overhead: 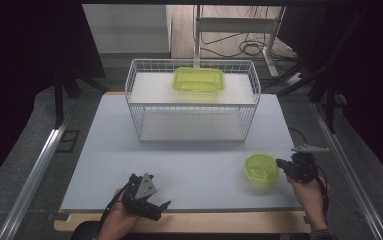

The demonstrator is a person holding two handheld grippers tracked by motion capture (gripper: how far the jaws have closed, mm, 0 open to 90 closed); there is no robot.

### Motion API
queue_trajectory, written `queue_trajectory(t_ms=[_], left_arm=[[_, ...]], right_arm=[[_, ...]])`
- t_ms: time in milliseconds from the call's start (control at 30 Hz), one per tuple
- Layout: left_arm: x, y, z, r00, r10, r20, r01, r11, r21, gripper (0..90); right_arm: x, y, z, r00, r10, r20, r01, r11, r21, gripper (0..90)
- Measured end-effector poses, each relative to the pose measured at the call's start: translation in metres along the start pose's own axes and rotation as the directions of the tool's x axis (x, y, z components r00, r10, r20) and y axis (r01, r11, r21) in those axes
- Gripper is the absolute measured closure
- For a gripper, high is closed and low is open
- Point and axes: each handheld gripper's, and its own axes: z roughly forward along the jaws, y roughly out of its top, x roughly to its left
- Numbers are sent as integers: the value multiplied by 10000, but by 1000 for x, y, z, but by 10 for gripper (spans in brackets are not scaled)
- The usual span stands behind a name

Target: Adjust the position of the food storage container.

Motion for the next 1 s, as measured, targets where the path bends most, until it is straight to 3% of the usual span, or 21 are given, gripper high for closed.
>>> queue_trajectory(t_ms=[267, 600, 1000], left_arm=[[-1, 0, 1, 10000, 68, 0, -68, 10000, 56, 25], [-1, 0, 1, 10000, 77, 4, -77, 9999, 75, 25], [-2, 1, 3, 9999, 131, -15, -131, 9998, 162, 26]], right_arm=[[18, -2, 2, 9976, -191, -670, 199, 9997, 115, 884], [13, -16, -6, 9985, -244, -495, 269, 9983, 513, 884], [33, -22, 4, 9855, -494, -1621, 633, 9946, 819, 883]])
